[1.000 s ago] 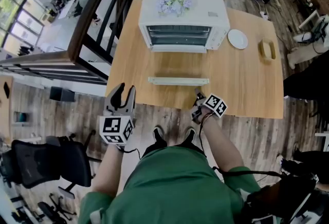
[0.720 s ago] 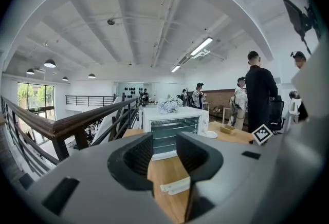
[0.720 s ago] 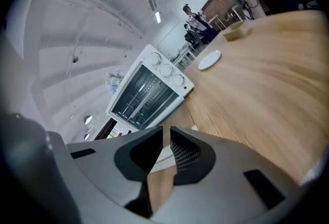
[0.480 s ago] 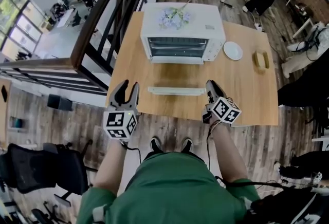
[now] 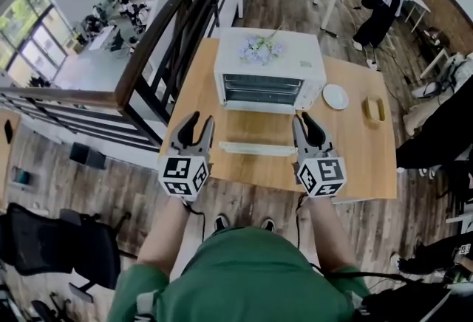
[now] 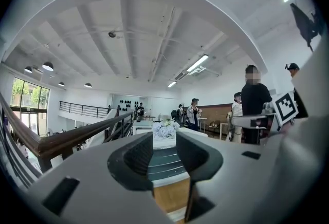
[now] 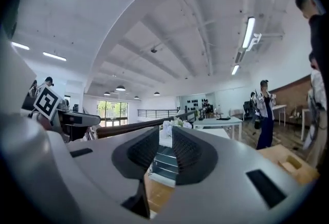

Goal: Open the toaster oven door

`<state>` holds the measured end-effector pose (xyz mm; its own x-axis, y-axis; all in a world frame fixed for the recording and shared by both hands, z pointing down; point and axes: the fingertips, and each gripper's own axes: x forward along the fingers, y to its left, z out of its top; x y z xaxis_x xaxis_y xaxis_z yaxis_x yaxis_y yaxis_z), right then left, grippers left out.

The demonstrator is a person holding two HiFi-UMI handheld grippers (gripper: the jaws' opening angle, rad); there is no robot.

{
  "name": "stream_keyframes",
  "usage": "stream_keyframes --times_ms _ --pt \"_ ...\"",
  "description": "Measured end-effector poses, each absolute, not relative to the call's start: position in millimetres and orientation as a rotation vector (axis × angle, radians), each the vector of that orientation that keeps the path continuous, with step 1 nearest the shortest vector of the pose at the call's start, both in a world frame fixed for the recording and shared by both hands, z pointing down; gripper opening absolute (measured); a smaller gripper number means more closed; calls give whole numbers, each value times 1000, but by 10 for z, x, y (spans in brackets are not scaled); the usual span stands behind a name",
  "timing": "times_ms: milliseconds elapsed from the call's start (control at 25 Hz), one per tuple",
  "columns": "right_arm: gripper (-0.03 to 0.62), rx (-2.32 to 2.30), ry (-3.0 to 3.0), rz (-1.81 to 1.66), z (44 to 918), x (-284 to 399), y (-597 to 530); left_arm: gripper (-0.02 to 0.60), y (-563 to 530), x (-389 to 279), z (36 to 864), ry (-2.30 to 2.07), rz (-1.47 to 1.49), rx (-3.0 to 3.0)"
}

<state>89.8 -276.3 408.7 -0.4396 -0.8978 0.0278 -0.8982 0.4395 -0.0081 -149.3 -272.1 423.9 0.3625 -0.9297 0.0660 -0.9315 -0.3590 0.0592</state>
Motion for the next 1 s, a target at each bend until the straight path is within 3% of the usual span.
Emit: stream_keyframes --times_ms 360,1000 --pt "77 1627 -2628 -304 3475 588 -2667 150 -2785 -1582 3956 -1750 -45 2537" --pt "78 1566 -2680 -397 3251 431 -2615 150 -2800 -1632 3732 -1769 -88 2556"
